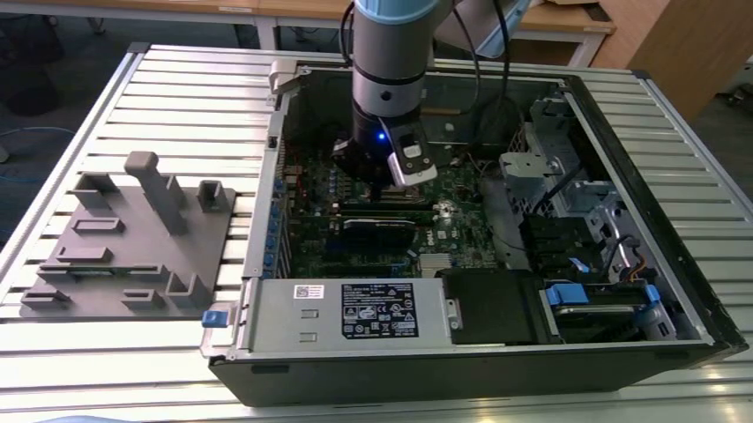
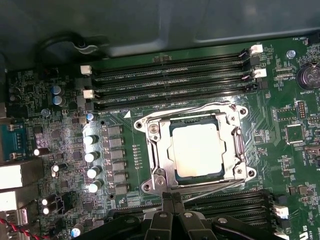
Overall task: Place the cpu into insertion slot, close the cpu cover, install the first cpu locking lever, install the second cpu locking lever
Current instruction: 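Install the second cpu locking lever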
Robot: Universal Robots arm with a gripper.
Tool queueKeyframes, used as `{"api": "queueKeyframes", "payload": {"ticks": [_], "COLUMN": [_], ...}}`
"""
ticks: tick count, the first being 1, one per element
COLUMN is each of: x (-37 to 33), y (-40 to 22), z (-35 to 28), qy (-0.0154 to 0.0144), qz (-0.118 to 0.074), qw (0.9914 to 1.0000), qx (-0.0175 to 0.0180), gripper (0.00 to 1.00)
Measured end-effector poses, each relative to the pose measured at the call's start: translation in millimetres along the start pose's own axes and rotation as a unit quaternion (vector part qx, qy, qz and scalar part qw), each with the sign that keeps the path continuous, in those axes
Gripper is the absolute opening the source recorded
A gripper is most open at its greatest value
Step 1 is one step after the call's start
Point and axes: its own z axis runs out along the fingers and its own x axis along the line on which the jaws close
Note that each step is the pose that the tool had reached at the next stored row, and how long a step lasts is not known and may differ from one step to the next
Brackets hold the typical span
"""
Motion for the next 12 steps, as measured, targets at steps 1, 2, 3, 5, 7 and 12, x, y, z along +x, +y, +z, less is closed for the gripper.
{"api": "queueKeyframes", "payload": {"ticks": [1, 2, 3, 5, 7, 12], "x": [0.0, 0.0, 0.0, 0.0, 0.3, 3.2], "y": [-0.3, -0.6, -0.8, -1.3, -1.6, -2.2], "z": [0.1, 0.2, 0.4, 1.0, 1.6, 3.0], "qy": [0.0001, 0.0002, 0.0002, 0.0003, 0.0003, 0.0004], "qz": [0.0, 0.0, 0.0, 0.0, 0.0, 0.0], "qw": [1.0, 1.0, 1.0, 1.0, 1.0, 1.0], "qx": [-0.0006, -0.001, -0.0014, -0.0022, -0.0025, -0.0024], "gripper": [0.1, 0.1, 0.1, 0.1, 0.1, 0.1]}}
